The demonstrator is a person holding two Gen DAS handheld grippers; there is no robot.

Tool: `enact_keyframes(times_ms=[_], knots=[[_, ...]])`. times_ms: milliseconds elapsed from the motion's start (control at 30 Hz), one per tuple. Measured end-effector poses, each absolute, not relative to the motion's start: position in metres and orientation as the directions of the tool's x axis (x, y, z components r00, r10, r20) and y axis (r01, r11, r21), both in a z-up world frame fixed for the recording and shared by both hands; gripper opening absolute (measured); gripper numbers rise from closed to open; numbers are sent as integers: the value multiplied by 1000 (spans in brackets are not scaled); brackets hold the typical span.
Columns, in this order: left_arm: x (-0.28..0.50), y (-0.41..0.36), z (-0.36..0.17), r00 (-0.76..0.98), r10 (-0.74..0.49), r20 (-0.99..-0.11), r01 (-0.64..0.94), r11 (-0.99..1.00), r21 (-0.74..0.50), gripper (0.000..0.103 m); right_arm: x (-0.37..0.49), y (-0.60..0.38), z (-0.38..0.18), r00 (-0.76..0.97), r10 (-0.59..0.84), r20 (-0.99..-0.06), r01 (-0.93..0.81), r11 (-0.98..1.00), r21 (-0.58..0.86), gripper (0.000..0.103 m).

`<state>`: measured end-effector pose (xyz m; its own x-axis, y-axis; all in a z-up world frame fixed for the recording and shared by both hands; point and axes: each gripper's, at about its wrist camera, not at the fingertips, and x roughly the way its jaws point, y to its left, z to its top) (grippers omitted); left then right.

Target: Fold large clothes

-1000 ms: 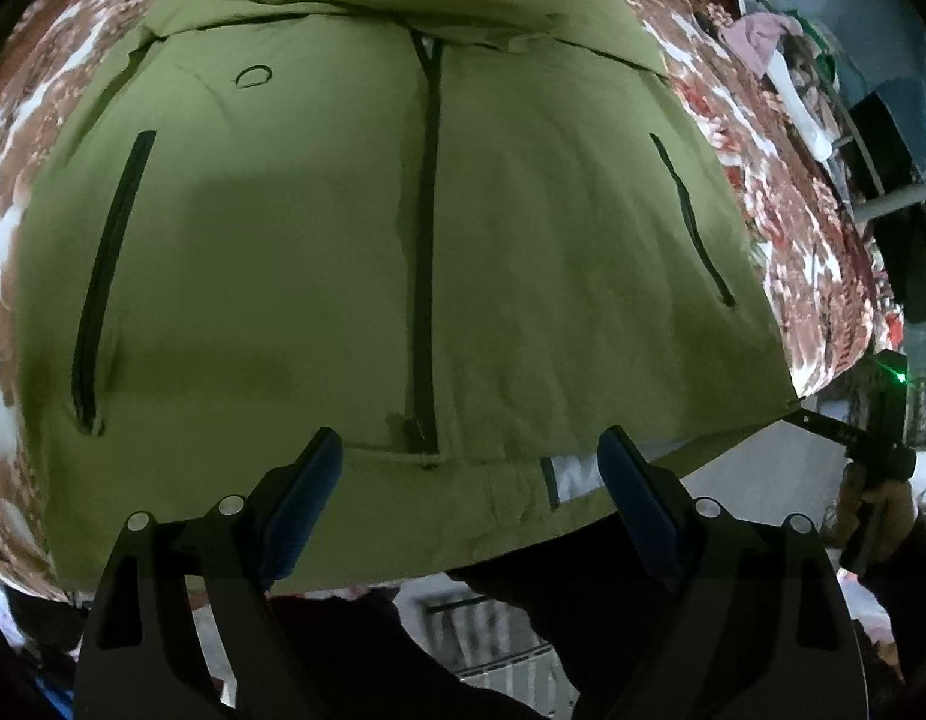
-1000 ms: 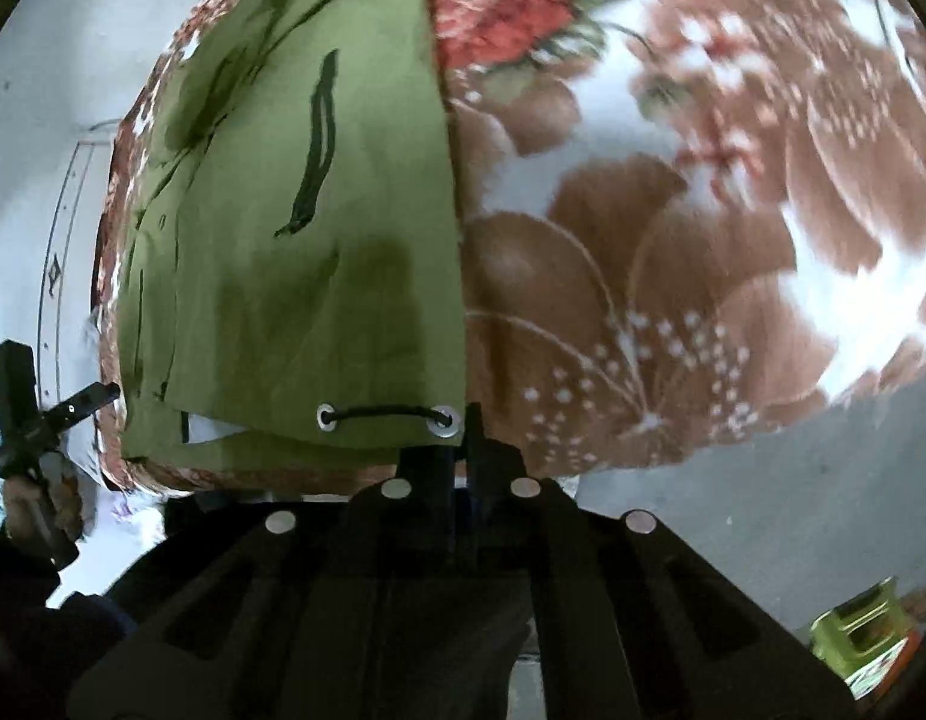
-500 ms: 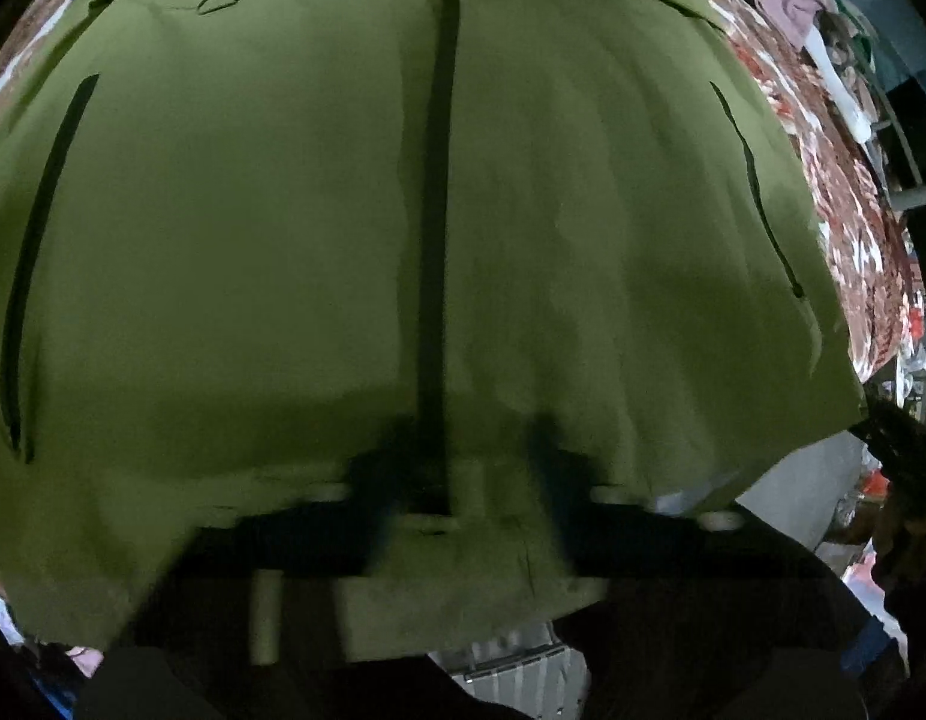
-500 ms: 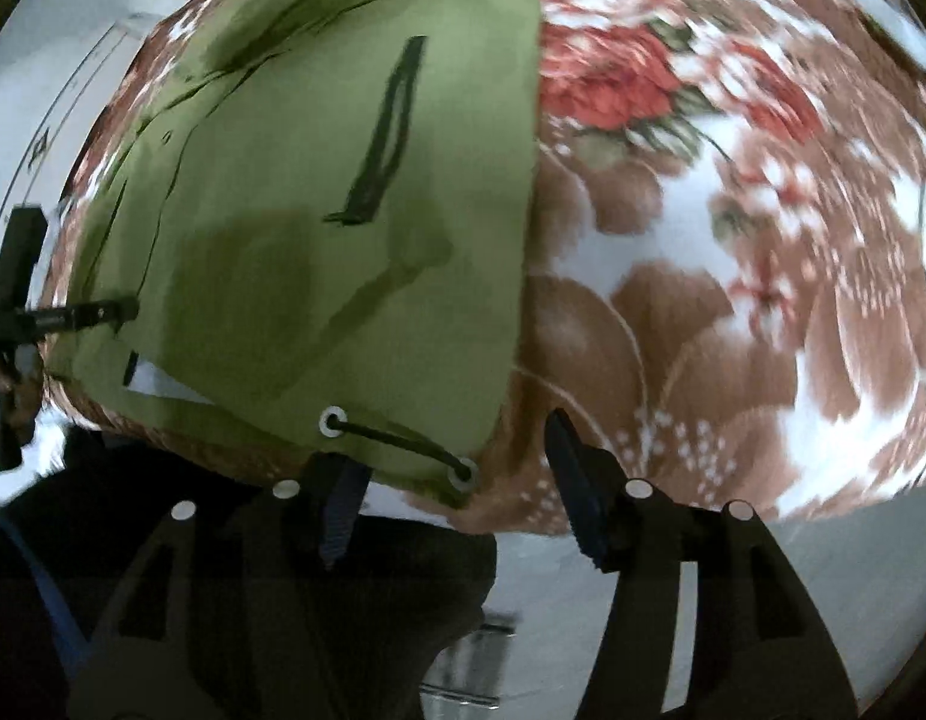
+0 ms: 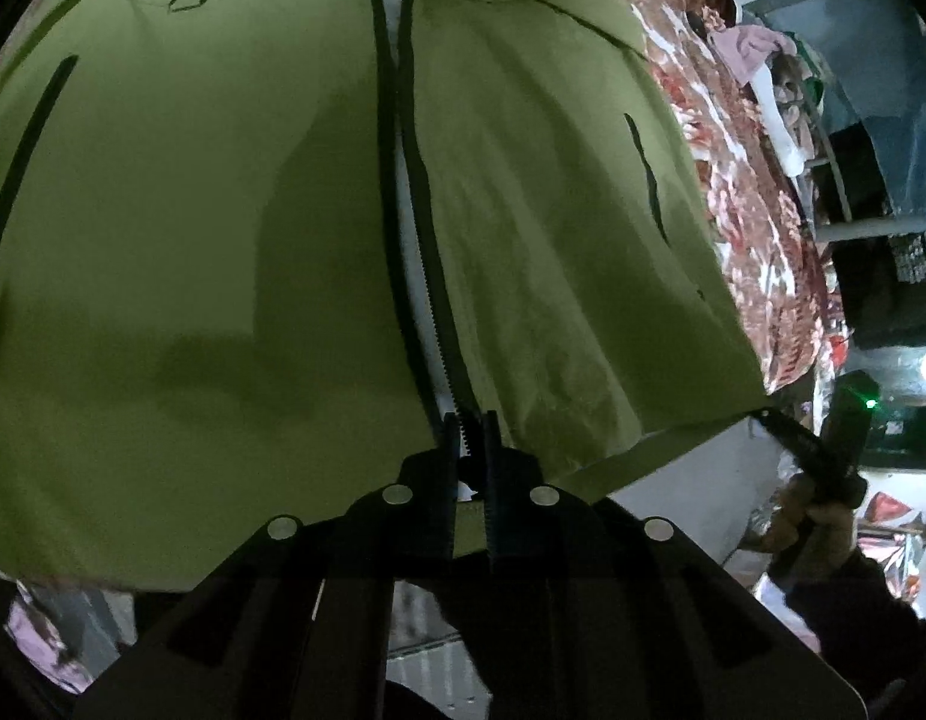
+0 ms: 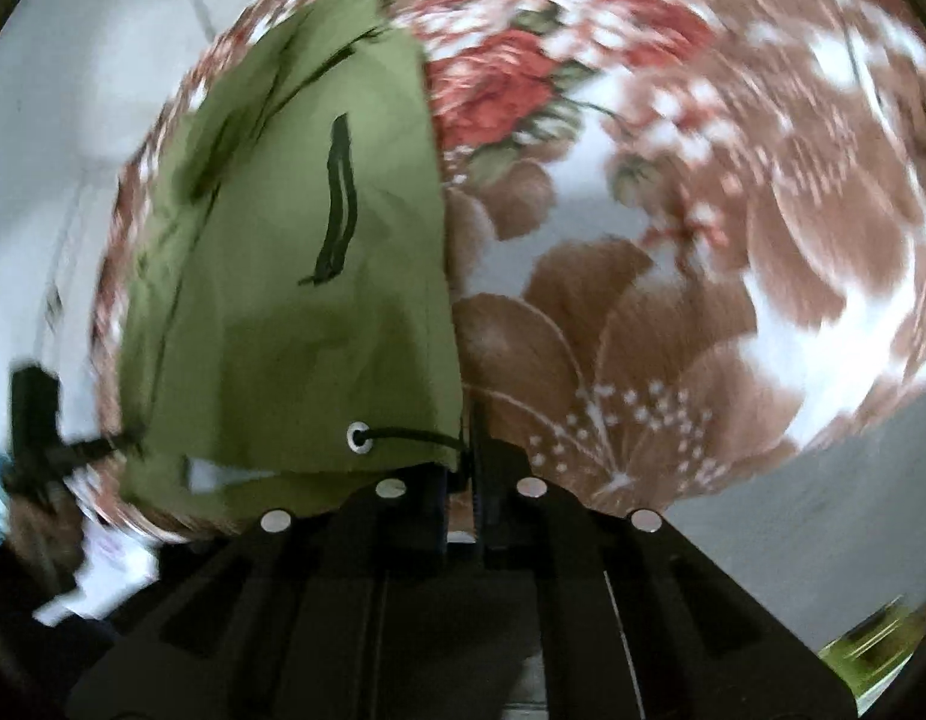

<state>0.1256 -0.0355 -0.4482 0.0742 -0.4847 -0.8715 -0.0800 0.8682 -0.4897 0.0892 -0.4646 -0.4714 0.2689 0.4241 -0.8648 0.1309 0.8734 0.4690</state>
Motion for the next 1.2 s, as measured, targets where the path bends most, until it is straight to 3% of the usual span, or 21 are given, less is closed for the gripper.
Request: enact_keyframes(times_ms=[167, 333, 367, 433, 500, 667, 933, 1033, 1200], knots=[[120, -46, -476, 22, -423, -906, -85, 902, -423, 6, 81, -480, -502, 250, 490, -835, 237, 806, 543, 9], [113, -50, -495, 35, -367, -930, -56, 928, -369, 12, 78, -478, -511, 236, 441, -866, 214, 846, 489, 28], [112, -48, -493, 33, -380, -924, -64, 922, -381, 18, 78, -476, -507, 230, 417, -879, 200, 864, 462, 34], [110, -46, -484, 29, -420, -907, -74, 904, -421, 58, 79, -472, -495, 216, 362, -907, 169, 901, 400, 59], [105, -43, -469, 50, -415, -908, -45, 908, -417, 61, 81, -470, -485, 213, 372, -903, 149, 901, 407, 75], [89, -1, -447, 79, -361, -929, -95, 925, -368, 61, 86, -464, -463, 214, 442, -871, 153, 866, 477, 76], [44, 130, -443, 130, -171, -977, -395, 894, -209, 61, 91, -462, -444, 247, 515, -821, 195, 804, 562, 80], [28, 176, -451, 124, -103, -987, -497, 854, -152, 61, 96, -460, -447, 237, 493, -837, 225, 811, 541, 83], [18, 218, -471, 118, -103, -988, -584, 797, -153, 63, 99, -462, -485, 163, 450, -878, 290, 829, 479, 83]])
